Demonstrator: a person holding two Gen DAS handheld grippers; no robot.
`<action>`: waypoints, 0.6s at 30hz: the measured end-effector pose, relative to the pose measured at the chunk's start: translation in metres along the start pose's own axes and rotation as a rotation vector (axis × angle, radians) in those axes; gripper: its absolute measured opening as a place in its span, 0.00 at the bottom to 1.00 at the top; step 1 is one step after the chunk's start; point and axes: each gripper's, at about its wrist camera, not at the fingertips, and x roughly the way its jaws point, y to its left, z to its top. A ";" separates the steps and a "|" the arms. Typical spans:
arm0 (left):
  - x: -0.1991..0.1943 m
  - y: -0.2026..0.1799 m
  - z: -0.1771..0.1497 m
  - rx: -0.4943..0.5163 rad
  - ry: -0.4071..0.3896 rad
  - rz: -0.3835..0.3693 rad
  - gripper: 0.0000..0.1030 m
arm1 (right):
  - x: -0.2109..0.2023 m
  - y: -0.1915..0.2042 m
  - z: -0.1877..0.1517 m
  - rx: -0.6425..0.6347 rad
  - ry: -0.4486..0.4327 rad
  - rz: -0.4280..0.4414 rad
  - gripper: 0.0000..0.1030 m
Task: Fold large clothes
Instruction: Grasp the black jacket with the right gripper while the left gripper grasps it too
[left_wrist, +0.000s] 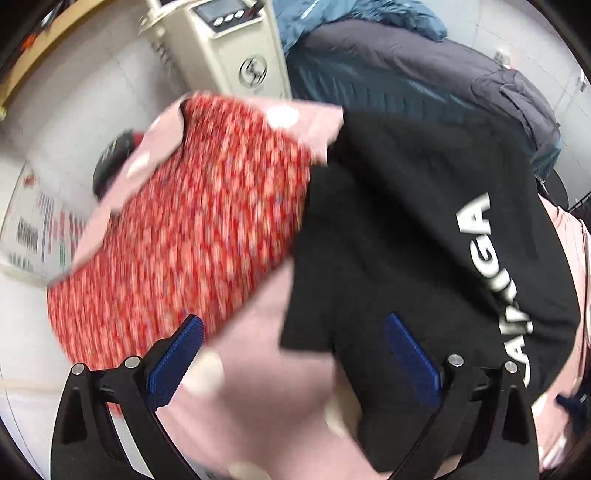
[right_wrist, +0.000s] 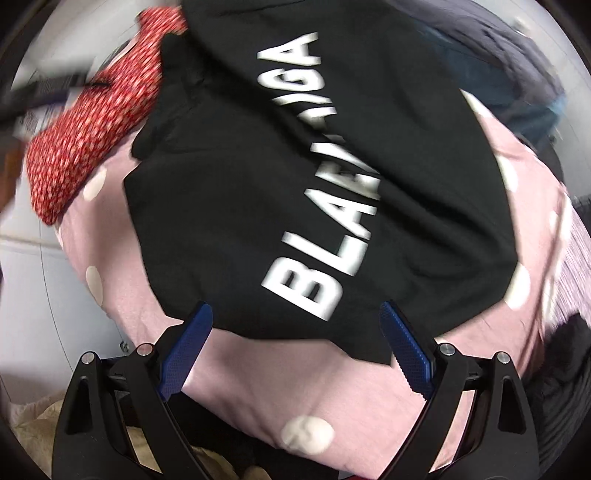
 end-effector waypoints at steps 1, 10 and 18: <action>0.004 -0.001 0.016 0.033 -0.021 0.000 0.94 | 0.007 0.012 0.005 -0.031 0.007 0.006 0.88; 0.062 -0.045 0.109 0.210 -0.030 -0.184 0.94 | 0.076 0.156 0.032 -0.387 0.005 0.019 0.88; 0.102 -0.076 0.115 0.219 0.065 -0.215 0.19 | 0.108 0.124 0.023 -0.298 -0.068 -0.247 0.07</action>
